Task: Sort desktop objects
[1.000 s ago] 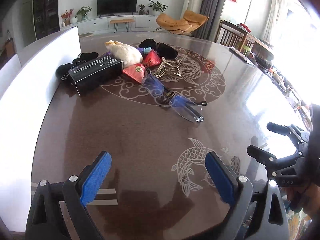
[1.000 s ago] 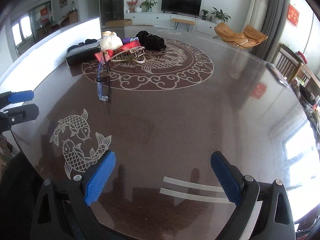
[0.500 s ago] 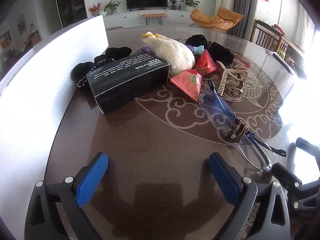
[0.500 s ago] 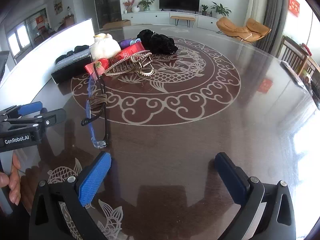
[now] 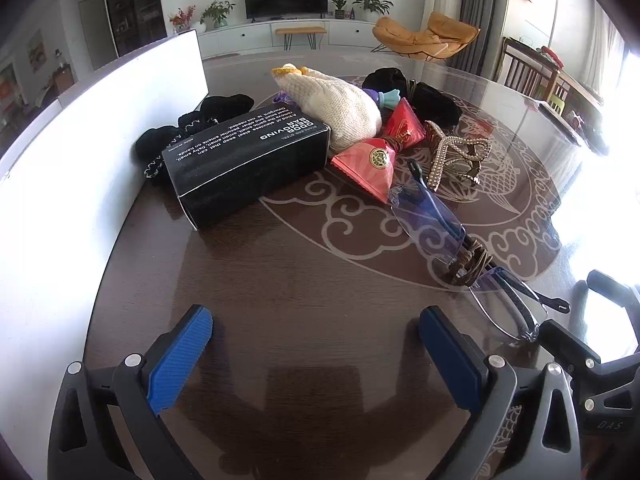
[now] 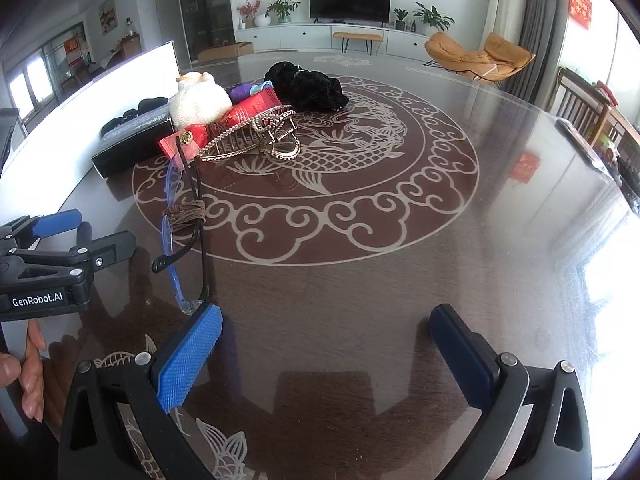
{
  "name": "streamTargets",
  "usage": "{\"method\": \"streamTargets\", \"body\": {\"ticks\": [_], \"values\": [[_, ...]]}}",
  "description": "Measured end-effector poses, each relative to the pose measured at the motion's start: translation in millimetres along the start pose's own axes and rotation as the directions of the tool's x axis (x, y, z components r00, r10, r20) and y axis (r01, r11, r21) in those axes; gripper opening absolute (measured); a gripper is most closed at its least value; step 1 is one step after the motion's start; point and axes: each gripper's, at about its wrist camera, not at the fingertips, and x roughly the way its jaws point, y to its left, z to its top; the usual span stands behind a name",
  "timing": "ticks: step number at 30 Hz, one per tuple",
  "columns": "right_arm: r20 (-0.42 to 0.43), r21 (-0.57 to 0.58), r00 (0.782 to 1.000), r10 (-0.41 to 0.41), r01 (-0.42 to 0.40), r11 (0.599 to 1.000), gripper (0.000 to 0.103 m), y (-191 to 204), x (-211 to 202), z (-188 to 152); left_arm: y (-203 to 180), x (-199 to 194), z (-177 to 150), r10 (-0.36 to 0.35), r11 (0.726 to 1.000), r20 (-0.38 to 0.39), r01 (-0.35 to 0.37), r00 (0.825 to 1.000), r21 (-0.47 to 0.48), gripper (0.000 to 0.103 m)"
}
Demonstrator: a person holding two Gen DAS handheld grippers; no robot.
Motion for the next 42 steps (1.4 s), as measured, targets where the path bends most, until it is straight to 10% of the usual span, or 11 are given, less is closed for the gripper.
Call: {"method": "streamTargets", "body": {"ticks": [42], "values": [[-0.001, 0.000, 1.000, 0.000, 0.000, 1.000, 0.103, -1.4, 0.7, 0.3, -1.3, -0.6, -0.4, -0.015, 1.000, 0.001, 0.015, 1.000, 0.022, 0.103]]}}
